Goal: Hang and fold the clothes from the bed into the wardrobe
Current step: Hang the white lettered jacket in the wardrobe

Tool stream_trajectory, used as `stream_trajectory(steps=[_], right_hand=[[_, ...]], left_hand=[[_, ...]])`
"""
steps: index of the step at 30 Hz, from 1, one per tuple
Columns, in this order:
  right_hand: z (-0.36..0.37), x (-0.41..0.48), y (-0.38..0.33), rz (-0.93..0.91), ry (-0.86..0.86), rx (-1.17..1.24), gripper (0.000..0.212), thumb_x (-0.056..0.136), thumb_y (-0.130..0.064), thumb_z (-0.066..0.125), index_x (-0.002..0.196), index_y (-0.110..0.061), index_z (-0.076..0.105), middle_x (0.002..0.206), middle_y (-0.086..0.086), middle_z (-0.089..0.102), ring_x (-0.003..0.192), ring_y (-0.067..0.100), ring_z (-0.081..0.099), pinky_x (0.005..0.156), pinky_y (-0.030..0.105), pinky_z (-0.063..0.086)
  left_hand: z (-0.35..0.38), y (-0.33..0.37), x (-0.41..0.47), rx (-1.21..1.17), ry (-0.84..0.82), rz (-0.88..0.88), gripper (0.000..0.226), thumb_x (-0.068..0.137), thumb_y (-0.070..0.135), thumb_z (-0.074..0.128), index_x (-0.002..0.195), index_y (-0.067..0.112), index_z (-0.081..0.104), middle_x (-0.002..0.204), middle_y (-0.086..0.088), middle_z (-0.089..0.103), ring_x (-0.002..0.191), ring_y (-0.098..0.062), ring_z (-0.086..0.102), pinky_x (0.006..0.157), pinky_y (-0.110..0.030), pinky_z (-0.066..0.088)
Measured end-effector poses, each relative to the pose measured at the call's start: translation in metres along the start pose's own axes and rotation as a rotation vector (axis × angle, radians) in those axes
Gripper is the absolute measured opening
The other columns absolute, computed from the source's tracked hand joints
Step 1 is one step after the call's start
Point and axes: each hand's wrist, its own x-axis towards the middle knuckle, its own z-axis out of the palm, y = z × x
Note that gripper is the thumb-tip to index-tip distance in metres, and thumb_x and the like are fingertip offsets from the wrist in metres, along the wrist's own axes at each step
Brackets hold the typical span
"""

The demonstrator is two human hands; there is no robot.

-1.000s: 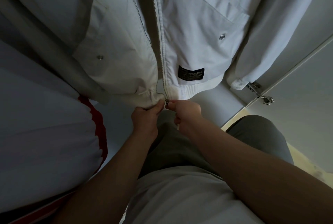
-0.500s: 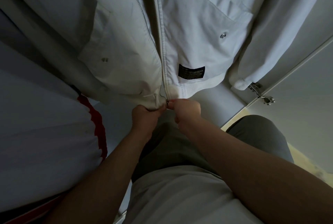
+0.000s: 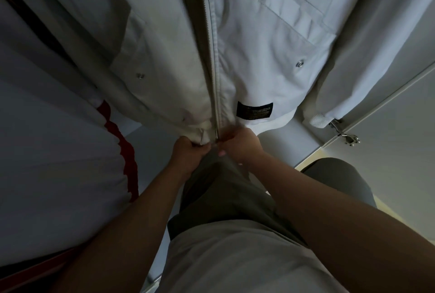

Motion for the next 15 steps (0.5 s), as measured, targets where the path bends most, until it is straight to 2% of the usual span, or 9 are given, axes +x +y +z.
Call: stream_trajectory(steps=[1, 2, 4, 6, 7, 8, 10, 12, 15], right_hand=[[-0.002, -0.002, -0.005, -0.008, -0.056, -0.031, 0.003, 0.077, -0.018, 0.070, 0.075, -0.017, 0.071, 0.073, 0.000, 0.074, 0.060, 0.008, 0.063, 0.052, 0.021, 0.047], [-0.002, -0.003, -0.009, -0.004, -0.090, -0.022, 0.011, 0.080, -0.018, 0.068, 0.070, -0.016, 0.068, 0.066, 0.001, 0.072, 0.045, 0.008, 0.057, 0.042, 0.019, 0.040], [-0.002, -0.004, -0.018, 0.072, -0.128, 0.115, 0.020, 0.084, -0.014, 0.062, 0.065, -0.012, 0.065, 0.057, 0.004, 0.067, 0.030, 0.011, 0.043, 0.036, 0.018, 0.031], [-0.004, -0.002, -0.029, 0.179, -0.120, 0.299, 0.022, 0.083, -0.010, 0.055, 0.062, -0.009, 0.060, 0.059, 0.008, 0.061, 0.031, 0.015, 0.035, 0.040, 0.021, 0.028], [-0.006, -0.001, -0.035, 0.209, -0.104, 0.360, 0.021, 0.082, -0.007, 0.054, 0.062, -0.008, 0.057, 0.060, 0.012, 0.058, 0.032, 0.017, 0.033, 0.041, 0.023, 0.029], [-0.008, 0.000, -0.040, 0.210, -0.082, 0.391, 0.020, 0.083, -0.006, 0.054, 0.063, -0.008, 0.054, 0.060, 0.013, 0.055, 0.033, 0.018, 0.033, 0.042, 0.024, 0.030], [-0.012, -0.001, -0.043, 0.190, -0.043, 0.434, 0.015, 0.087, -0.007, 0.057, 0.072, -0.007, 0.055, 0.062, 0.010, 0.052, 0.038, 0.017, 0.039, 0.040, 0.024, 0.033], [-0.015, -0.002, -0.045, 0.209, -0.028, 0.523, 0.011, 0.091, -0.009, 0.056, 0.080, -0.006, 0.057, 0.058, 0.005, 0.053, 0.043, 0.015, 0.042, 0.037, 0.023, 0.034], [-0.019, -0.003, -0.049, 0.218, -0.071, 0.614, 0.023, 0.097, -0.009, 0.047, 0.076, -0.008, 0.053, 0.055, 0.004, 0.047, 0.036, 0.014, 0.041, 0.040, 0.026, 0.033]], left_hand=[[0.002, 0.000, 0.001, -0.002, 0.005, 0.009, 0.015, 0.079, 0.005, 0.081, 0.093, 0.001, 0.075, 0.095, -0.016, 0.075, 0.093, -0.031, 0.072, 0.087, -0.053, 0.057], [0.003, 0.001, 0.001, 0.002, 0.009, 0.020, 0.013, 0.080, 0.005, 0.080, 0.090, -0.001, 0.075, 0.091, -0.018, 0.075, 0.089, -0.032, 0.072, 0.083, -0.052, 0.059], [0.005, 0.002, 0.002, 0.025, 0.020, 0.038, 0.016, 0.082, 0.007, 0.079, 0.083, -0.007, 0.072, 0.082, -0.018, 0.074, 0.082, -0.032, 0.073, 0.073, -0.048, 0.058], [0.006, 0.004, 0.004, 0.053, 0.039, 0.057, 0.020, 0.084, 0.010, 0.078, 0.074, -0.006, 0.070, 0.071, -0.010, 0.073, 0.071, -0.021, 0.072, 0.065, -0.035, 0.056], [0.006, 0.006, 0.006, 0.059, 0.050, 0.069, 0.022, 0.084, 0.011, 0.079, 0.073, -0.005, 0.069, 0.070, -0.010, 0.072, 0.069, -0.019, 0.070, 0.066, -0.033, 0.054], [0.008, 0.008, 0.009, 0.060, 0.062, 0.081, 0.021, 0.083, 0.011, 0.078, 0.071, -0.003, 0.070, 0.070, -0.011, 0.071, 0.069, -0.019, 0.069, 0.068, -0.034, 0.054], [0.010, 0.017, 0.014, 0.072, 0.073, 0.107, 0.024, 0.082, 0.012, 0.078, 0.060, 0.013, 0.070, 0.064, -0.004, 0.070, 0.065, -0.014, 0.068, 0.067, -0.033, 0.054], [0.012, 0.021, 0.017, 0.068, 0.040, 0.120, 0.032, 0.084, 0.012, 0.077, 0.053, 0.019, 0.068, 0.064, -0.003, 0.071, 0.068, -0.018, 0.071, 0.070, -0.036, 0.055], [0.013, 0.017, 0.017, 0.101, 0.030, 0.094, 0.018, 0.084, 0.017, 0.077, 0.069, 0.008, 0.073, 0.071, -0.004, 0.072, 0.072, -0.017, 0.071, 0.065, -0.025, 0.050]])
